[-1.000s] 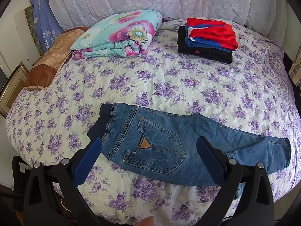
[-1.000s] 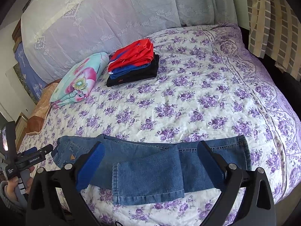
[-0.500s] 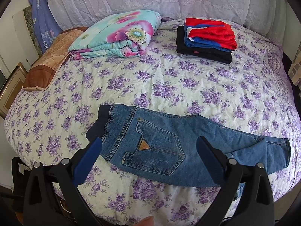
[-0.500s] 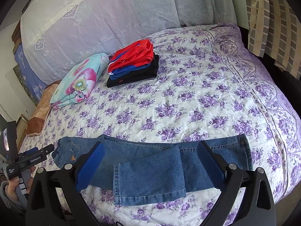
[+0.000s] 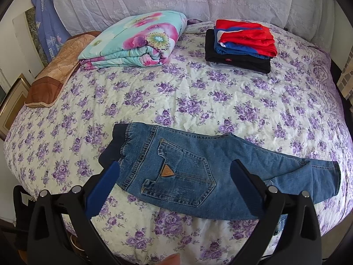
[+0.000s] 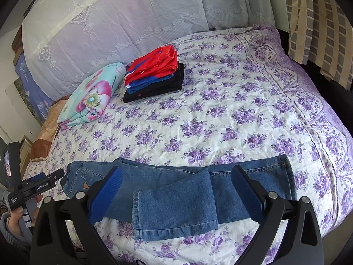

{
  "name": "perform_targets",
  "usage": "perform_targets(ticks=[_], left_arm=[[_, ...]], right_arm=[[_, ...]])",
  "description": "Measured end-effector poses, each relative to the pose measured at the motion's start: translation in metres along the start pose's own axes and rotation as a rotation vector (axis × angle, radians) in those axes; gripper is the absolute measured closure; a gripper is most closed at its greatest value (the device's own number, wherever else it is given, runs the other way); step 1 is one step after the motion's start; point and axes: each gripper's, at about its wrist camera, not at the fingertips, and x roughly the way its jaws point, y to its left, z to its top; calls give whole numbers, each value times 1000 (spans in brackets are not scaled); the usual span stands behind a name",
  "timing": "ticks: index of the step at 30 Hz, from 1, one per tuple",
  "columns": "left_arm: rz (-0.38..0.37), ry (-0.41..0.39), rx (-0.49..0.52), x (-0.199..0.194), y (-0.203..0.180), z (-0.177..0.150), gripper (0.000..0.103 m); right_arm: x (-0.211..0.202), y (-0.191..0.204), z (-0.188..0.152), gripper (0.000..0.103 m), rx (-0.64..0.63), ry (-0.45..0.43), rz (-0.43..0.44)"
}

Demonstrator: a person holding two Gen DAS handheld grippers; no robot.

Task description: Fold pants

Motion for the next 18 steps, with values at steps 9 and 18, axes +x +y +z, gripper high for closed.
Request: perform_targets(ticks=[9,18], left_arm=[[-10,32,8,12,4,-5,5],[-15,264,-173,77,70,-50,5]], right_arm=[[6,1,-12,4,-22,23,10],[40,33,-100,4,-630,59,-62]])
